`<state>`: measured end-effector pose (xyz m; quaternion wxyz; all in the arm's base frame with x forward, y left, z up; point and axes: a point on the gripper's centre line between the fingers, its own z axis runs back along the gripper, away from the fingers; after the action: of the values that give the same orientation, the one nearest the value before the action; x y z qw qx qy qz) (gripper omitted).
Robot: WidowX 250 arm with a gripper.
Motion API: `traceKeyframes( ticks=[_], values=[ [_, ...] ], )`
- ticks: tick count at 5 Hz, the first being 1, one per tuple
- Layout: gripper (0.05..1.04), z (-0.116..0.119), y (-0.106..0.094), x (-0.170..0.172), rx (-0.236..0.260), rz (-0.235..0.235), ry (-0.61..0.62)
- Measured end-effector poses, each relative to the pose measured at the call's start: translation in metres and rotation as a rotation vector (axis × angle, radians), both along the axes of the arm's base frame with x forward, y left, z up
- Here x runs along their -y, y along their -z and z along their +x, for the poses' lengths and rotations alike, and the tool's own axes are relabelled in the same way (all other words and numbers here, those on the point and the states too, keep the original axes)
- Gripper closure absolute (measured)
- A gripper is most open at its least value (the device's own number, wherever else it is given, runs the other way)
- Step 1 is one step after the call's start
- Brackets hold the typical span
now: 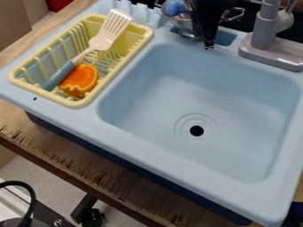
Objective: Moved the colander to the top of the sink
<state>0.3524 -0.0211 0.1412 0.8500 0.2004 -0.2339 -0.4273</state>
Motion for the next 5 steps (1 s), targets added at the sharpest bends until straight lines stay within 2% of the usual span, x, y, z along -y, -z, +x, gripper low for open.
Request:
traceKeyframes(
  ticks=[1,2,3,4,5],
  values=[
    [0.593,-0.001,0.001,0.001,-0.007,-0.017,0.003],
    [0.296,-0.002,-0.002,0.002,-0.002,-0.032,-0.014],
    [0.087,-0.005,-0.005,0.001,0.004,-0.042,-0.016],
    [0.084,-0.018,-0.012,0.002,0.02,-0.073,-0.011],
    [0.084,-0.027,-0.015,0.002,0.039,-0.073,-0.008]
  ],
)
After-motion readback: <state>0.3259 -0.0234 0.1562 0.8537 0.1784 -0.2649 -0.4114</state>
